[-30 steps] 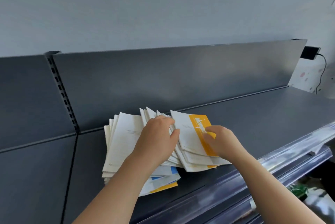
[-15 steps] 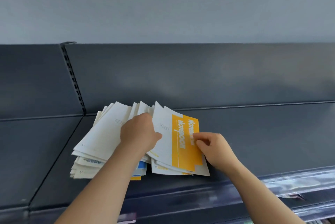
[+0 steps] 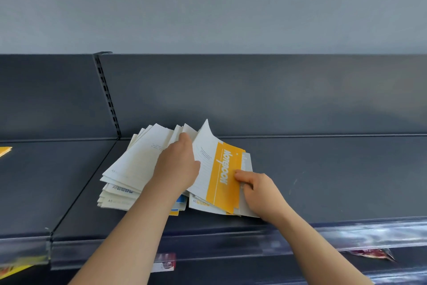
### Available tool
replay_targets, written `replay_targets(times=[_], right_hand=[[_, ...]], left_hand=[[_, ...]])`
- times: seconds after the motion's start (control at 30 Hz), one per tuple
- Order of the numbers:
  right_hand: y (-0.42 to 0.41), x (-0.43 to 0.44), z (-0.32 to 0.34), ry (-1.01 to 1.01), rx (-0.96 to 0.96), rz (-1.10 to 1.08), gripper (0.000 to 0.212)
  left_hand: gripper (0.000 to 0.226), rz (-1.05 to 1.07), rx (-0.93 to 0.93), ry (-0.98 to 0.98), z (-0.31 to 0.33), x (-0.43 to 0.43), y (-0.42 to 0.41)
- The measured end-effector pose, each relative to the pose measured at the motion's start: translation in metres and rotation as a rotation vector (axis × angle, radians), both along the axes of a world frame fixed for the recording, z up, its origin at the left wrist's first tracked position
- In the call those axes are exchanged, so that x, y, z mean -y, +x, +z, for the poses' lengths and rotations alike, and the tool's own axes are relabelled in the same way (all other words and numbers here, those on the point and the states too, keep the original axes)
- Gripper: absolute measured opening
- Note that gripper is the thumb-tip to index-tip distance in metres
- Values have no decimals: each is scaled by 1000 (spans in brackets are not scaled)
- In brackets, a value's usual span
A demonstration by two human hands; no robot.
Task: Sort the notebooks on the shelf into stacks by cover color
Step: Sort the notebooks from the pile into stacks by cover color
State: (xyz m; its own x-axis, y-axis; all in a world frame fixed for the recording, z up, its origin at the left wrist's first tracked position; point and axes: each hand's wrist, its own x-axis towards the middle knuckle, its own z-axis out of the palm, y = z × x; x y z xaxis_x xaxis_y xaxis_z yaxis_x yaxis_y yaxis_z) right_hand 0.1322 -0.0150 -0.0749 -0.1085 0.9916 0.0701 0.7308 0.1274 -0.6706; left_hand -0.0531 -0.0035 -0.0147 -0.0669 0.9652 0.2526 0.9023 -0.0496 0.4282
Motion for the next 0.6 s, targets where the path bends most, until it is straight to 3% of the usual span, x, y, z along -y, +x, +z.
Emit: replay_targets(times=[0.33, 0.43, 0.6], right_hand=[[2, -2, 8, -56, -127, -50, 22], [-9, -4, 19, -112, -296, -33, 47], [-29, -9, 35, 36, -418, -53, 30]], left_hand=[[21, -29, 187, 27, 1, 4, -7], [22, -48, 377, 78, 7, 8, -12], [17, -10, 582, 173, 16, 24, -29]])
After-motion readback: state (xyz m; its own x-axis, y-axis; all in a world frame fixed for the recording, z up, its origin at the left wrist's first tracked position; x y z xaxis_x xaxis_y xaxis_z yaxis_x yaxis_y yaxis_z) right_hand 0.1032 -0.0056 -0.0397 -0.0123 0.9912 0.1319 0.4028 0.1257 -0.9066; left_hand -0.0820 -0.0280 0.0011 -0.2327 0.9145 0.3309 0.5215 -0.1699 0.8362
